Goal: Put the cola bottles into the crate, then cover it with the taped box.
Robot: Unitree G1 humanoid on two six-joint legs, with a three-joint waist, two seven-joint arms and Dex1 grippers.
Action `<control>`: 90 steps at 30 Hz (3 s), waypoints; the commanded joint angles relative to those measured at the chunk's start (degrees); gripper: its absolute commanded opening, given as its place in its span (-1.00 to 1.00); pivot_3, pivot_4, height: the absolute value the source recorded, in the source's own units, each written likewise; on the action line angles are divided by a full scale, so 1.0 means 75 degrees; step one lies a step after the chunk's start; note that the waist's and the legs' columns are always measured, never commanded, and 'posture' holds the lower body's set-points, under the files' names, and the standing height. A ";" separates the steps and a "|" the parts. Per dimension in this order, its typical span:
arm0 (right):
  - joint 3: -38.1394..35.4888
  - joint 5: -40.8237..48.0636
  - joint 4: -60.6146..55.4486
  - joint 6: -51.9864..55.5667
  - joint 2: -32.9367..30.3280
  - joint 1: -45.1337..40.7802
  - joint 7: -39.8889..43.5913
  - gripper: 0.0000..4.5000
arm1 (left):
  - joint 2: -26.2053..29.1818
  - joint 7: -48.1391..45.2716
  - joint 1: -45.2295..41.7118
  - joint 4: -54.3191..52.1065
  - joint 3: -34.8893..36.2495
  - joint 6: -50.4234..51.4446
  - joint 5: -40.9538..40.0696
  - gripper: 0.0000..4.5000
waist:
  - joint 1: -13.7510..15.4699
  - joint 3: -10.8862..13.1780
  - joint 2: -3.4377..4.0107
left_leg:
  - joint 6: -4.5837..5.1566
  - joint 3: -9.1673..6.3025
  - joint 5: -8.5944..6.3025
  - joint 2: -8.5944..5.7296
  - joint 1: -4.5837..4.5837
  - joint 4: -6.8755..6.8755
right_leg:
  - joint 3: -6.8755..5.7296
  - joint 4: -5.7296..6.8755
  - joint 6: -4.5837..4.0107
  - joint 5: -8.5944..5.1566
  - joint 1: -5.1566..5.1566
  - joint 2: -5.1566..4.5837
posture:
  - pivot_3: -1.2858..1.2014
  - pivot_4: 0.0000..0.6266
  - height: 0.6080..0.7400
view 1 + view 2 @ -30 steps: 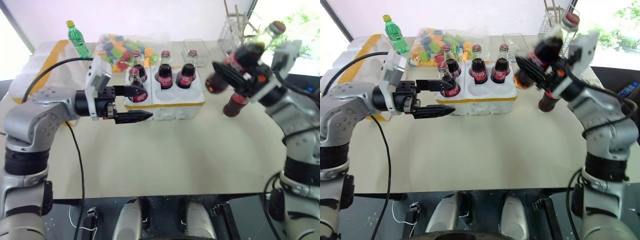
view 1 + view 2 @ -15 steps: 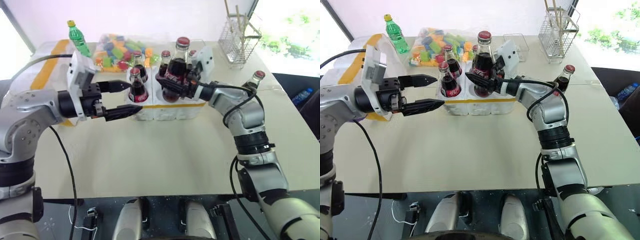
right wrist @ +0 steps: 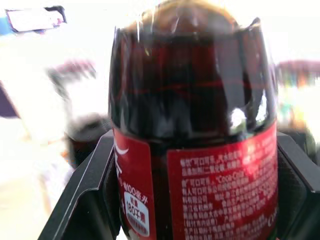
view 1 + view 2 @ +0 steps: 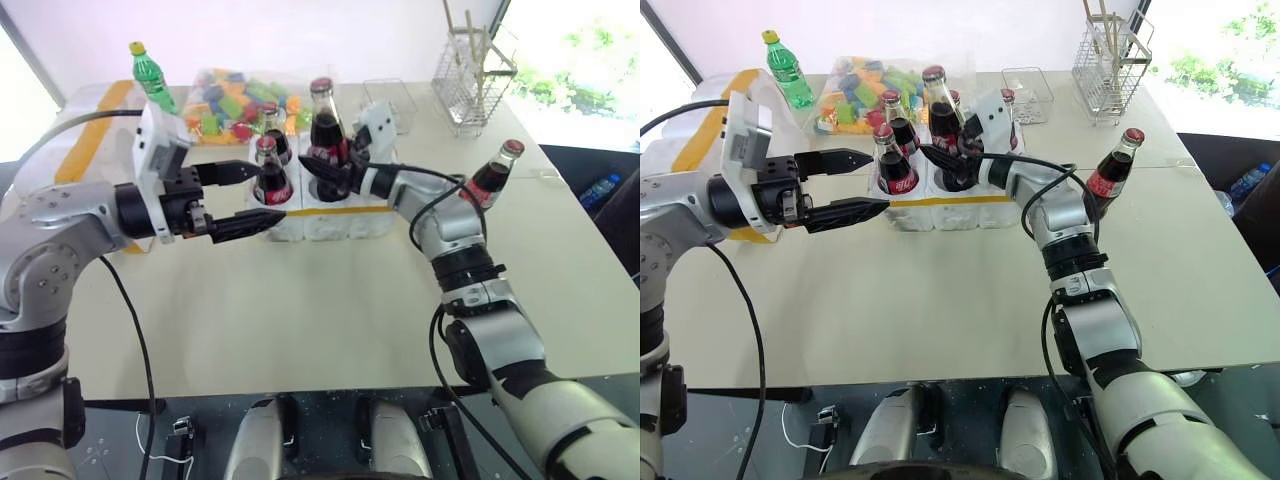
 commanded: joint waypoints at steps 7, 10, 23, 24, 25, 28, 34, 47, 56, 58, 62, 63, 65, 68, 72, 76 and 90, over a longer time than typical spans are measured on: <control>-0.0166 -0.0167 -0.0102 -0.0198 0.0003 -0.0076 0.0113 0.27 | 0.0063 -0.0013 -0.0041 -0.0172 0.0075 -0.0139 -0.0073 1.00 | -0.0002 0.0000 -0.0001 | -0.0001 0.0001 0.0000 -0.0008 0.0003 -0.0001 | -0.0001 -0.0002 0.0000 0.0000 0.0006 0.0003 | 0.03 -0.52 0.94; -0.0154 -0.0083 -0.0424 -0.0064 0.0008 0.0111 0.0234 0.27 | 0.0033 -0.0025 -0.0061 -0.0146 0.0007 -0.0175 -0.0028 1.00 | -0.0003 0.0000 -0.0001 | -0.0001 0.0000 0.0000 -0.0006 0.0004 -0.0002 | -0.0001 -0.0002 0.0000 0.0000 0.0006 0.0003 | 0.03 -0.52 0.94; -0.0306 0.0069 -0.1423 0.0481 -0.0050 0.0579 0.0214 0.99 | -0.0036 -0.0083 -0.0229 0.0065 -0.0199 -0.0287 0.0042 1.00 | -0.0033 0.0000 -0.0001 | -0.0001 0.0000 0.0000 -0.0007 0.0005 -0.0003 | -0.0001 -0.0003 0.0000 0.0000 0.0004 0.0005 | 0.03 -0.52 0.94; -0.0316 0.0058 -0.1415 0.0466 -0.0044 0.0579 0.0191 0.99 | -0.0038 -0.0089 -0.0238 0.0079 -0.0208 -0.0295 0.0048 1.00 | -0.0033 0.0000 -0.0001 | -0.0001 0.0000 0.0000 -0.0007 0.0005 -0.0003 | -0.0001 -0.0003 0.0000 0.0000 0.0004 0.0005 | 0.03 -0.52 0.94; -0.0320 0.0049 -0.1404 0.0442 -0.0036 0.0576 0.0177 0.99 | -0.0040 -0.0095 -0.0249 0.0094 -0.0214 -0.0299 0.0053 1.00 | -0.0032 0.0000 -0.0001 | -0.0001 0.0001 0.0000 -0.0007 0.0005 -0.0003 | -0.0001 -0.0003 0.0000 0.0000 0.0004 0.0005 | 0.03 -0.52 0.94; -0.0243 0.0012 -0.1362 0.0393 -0.0013 0.0552 0.0231 0.99 | -0.0035 -0.0123 -0.0270 0.0136 -0.0229 -0.0323 0.0072 1.00 | -0.0033 0.0000 -0.0001 | -0.0001 0.0001 0.0000 -0.0007 0.0005 -0.0003 | -0.0001 -0.0004 0.0000 0.0000 0.0004 0.0005 | 0.03 -0.52 0.94; 0.0304 -0.0454 -0.1433 0.0497 -0.0069 0.0271 0.0426 0.99 | -0.0034 -0.0133 -0.0247 0.0139 -0.0199 -0.0306 0.0068 1.00 | -0.0045 0.0000 0.0000 | -0.0001 0.0001 0.0000 -0.0006 0.0005 -0.0003 | -0.0001 -0.0004 0.0000 0.0000 0.0003 0.0005 | 0.03 -0.52 0.94; -0.0427 0.0223 -0.1915 0.0871 0.0110 -0.0072 0.0564 0.17 | -0.0070 -0.0111 -0.0010 0.0088 -0.0148 -0.0414 0.0112 1.00 | -0.0067 0.0002 -0.0001 | -0.0001 0.0006 0.0000 -0.0001 0.0002 -0.0012 | 0.0000 -0.0004 0.0000 -0.0001 -0.0006 0.0007 | 0.03 -0.52 0.94; -0.0757 0.0329 -0.2524 0.1068 0.0090 0.0836 -0.0029 0.17 | -0.0111 -0.0118 -0.0179 0.0178 -0.0224 -0.0387 0.0127 1.00 | -0.0034 0.0003 -0.0002 | -0.0001 0.0008 0.0000 -0.0002 0.0000 -0.0018 | 0.0000 -0.0006 0.0000 0.0000 -0.0006 0.0006 | 0.03 -0.52 0.94; -0.0571 0.0141 -0.2656 0.0933 0.0010 0.1157 -0.0029 0.17 | -0.0114 -0.0135 -0.0235 0.0222 -0.0251 -0.0388 0.0149 1.00 | -0.0017 0.0003 -0.0002 | -0.0001 0.0008 0.0000 -0.0003 0.0000 -0.0017 | 0.0000 -0.0007 0.0000 0.0000 -0.0005 0.0004 | 0.03 -0.52 0.94; -0.0542 0.0039 -0.2758 0.0485 0.0057 0.1531 -0.0151 0.17 | -0.0138 -0.0144 -0.0337 0.0296 -0.0315 -0.0397 0.0191 1.00 | -0.0021 0.0003 -0.0002 | -0.0001 0.0007 0.0000 -0.0008 0.0002 -0.0017 | 0.0000 -0.0007 0.0000 0.0000 -0.0005 0.0004 | 0.03 -0.52 0.94; -0.0609 0.0054 -0.2743 0.0327 0.0127 0.1571 -0.0243 0.17 | -0.0143 -0.0148 -0.0360 0.0314 -0.0328 -0.0401 0.0198 1.00 | -0.0021 0.0003 -0.0002 | -0.0001 0.0007 0.0000 -0.0007 0.0002 -0.0017 | 0.0000 -0.0007 0.0000 -0.0001 -0.0005 0.0004 | 0.03 -0.52 0.94; -0.0668 0.0059 -0.2674 -0.0009 0.0239 0.1627 -0.0341 0.17 | -0.0156 -0.0144 -0.0395 0.0329 -0.0364 -0.0410 0.0215 1.00 | -0.0025 0.0003 -0.0002 | -0.0001 0.0007 0.0000 -0.0007 0.0001 -0.0017 | 0.0000 -0.0007 0.0000 -0.0001 -0.0005 0.0005 | 0.03 -0.52 0.94; -0.0588 -0.0044 -0.2406 -0.0167 0.0324 0.1629 -0.0474 0.17 | -0.0165 -0.0135 -0.0436 0.0324 -0.0395 -0.0411 0.0228 1.00 | -0.0035 0.0003 -0.0002 | -0.0001 0.0007 0.0000 -0.0007 0.0001 -0.0017 | 0.0000 -0.0007 0.0000 -0.0001 -0.0005 0.0005 | 0.03 -0.52 0.94; -0.0181 -0.0537 -0.2085 -0.0194 0.0159 0.1722 -0.0465 0.17 | -0.0143 -0.0116 -0.0463 0.0319 -0.0390 -0.0382 0.0216 1.00 | -0.0037 0.0002 -0.0003 | -0.0001 0.0007 0.0000 -0.0006 0.0003 -0.0017 | 0.0000 -0.0007 0.0000 0.0000 -0.0004 0.0005 | 0.03 -0.52 0.94; 0.0032 -0.0623 -0.2314 -0.0019 0.0014 0.1856 -0.0221 0.94 | -0.0092 -0.0141 -0.0401 0.0286 -0.0373 -0.0355 0.0209 1.00 | -0.0031 0.0001 -0.0004 | -0.0002 0.0005 0.0000 0.0000 0.0015 -0.0016 | 0.0000 -0.0009 0.0000 -0.0001 0.0006 0.0005 | 0.03 -0.52 0.94; -0.1195 0.0388 -0.5330 0.1967 -0.1860 0.2257 0.0085 0.97 | -0.0259 -0.0195 -0.0415 0.0284 -0.0542 -0.0319 0.0176 1.00 | 0.0031 0.0001 -0.0004 | 0.0000 0.0000 -0.0001 0.0001 0.0008 -0.0011 | -0.0001 -0.0012 0.0000 -0.0001 0.0004 -0.0003 | 0.03 -0.52 0.94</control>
